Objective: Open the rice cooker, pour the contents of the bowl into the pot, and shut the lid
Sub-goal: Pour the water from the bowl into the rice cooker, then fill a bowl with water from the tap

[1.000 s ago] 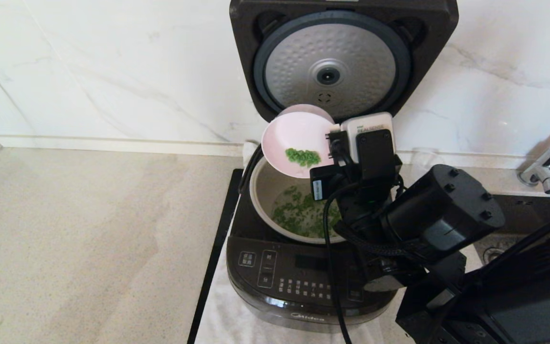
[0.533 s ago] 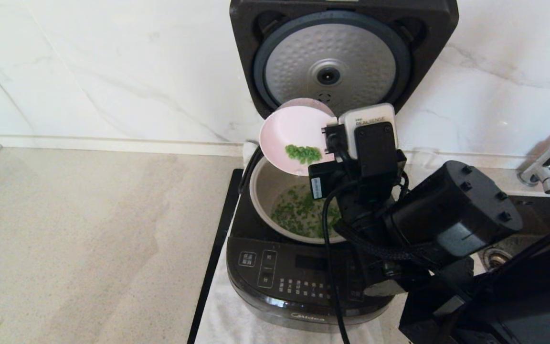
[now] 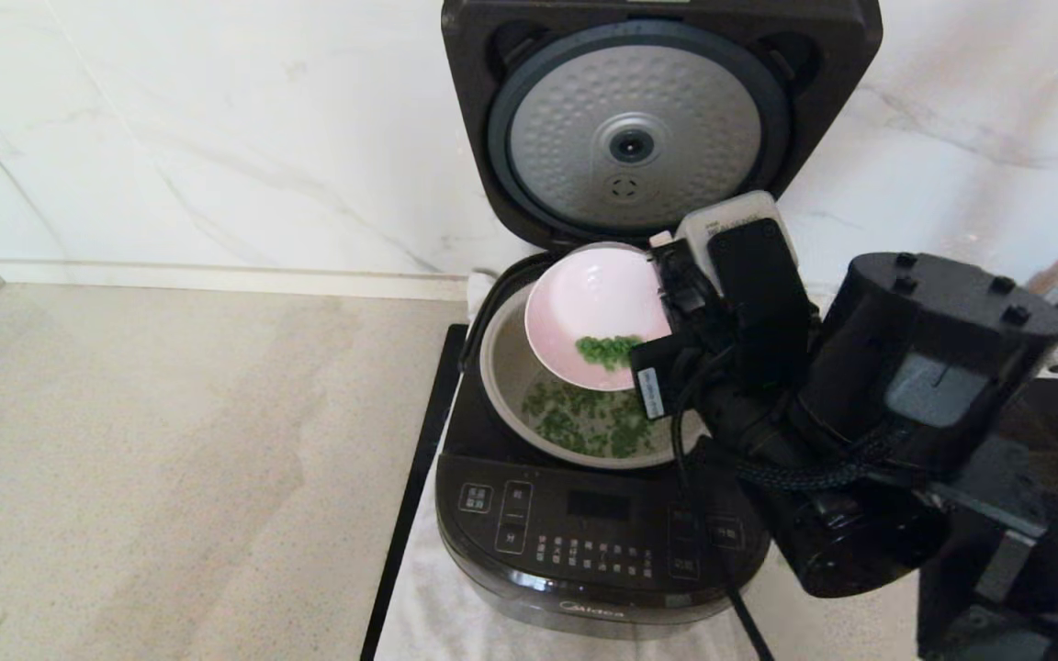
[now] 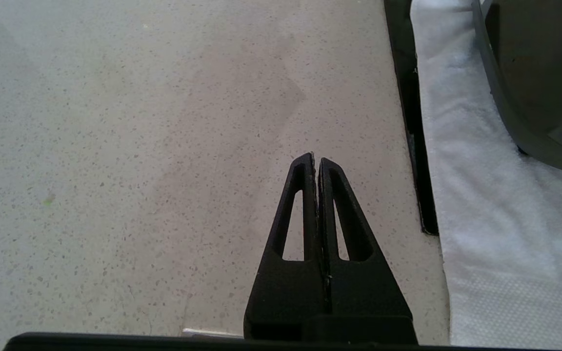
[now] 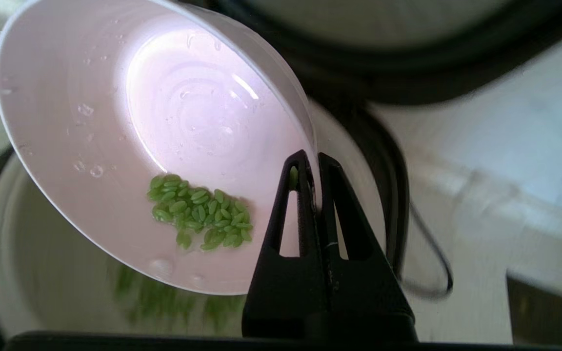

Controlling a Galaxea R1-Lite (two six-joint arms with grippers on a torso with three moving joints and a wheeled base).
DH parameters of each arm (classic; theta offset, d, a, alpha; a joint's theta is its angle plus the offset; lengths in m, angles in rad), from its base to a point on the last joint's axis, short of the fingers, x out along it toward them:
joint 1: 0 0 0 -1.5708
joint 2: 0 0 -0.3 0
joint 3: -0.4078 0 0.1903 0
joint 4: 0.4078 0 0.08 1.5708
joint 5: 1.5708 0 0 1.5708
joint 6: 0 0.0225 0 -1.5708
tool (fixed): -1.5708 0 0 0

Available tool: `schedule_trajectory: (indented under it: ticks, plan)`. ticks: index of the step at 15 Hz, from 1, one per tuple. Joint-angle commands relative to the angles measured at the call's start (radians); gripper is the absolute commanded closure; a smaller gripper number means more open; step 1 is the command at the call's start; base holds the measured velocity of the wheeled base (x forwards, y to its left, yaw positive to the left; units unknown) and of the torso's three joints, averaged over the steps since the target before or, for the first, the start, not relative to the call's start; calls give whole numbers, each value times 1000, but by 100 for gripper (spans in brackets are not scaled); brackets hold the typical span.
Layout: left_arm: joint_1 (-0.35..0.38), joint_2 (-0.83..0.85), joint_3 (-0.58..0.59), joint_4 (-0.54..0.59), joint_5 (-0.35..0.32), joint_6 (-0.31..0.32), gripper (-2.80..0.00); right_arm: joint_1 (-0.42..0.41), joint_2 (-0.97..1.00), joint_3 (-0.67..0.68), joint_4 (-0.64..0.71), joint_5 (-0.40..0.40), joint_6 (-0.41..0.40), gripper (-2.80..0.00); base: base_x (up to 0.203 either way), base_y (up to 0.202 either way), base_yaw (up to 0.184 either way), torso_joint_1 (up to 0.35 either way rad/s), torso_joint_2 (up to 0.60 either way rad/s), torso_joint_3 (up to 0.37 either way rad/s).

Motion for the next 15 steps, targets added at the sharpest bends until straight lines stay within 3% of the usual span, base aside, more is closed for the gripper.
schedule_trajectory:
  ticks: [1, 4, 6, 11, 13, 15]
  plan:
    - [0, -1, 2, 0, 0, 0, 0, -22, -144, -61, 443, 35, 179, 0, 0, 0, 0, 0, 0, 0]
    - [0, -1, 2, 0, 0, 0, 0, -95, -277, -204, 842, 149, 443, 0, 0, 0, 0, 0, 0, 0]
    - [0, -1, 2, 0, 0, 0, 0, -160, -337, -238, 947, 222, 484, 0, 0, 0, 0, 0, 0, 0]
    - [0, -1, 2, 0, 0, 0, 0, -230, -490, -226, 1181, 330, 598, 0, 0, 0, 0, 0, 0, 0]
    - [0, -1, 2, 0, 0, 0, 0, -345, -535, -206, 1252, 405, 631, 0, 0, 0, 0, 0, 0, 0]
    - [0, -1, 2, 0, 0, 0, 0, -512, -563, -173, 1302, 507, 647, 0, 0, 0, 0, 0, 0, 0]
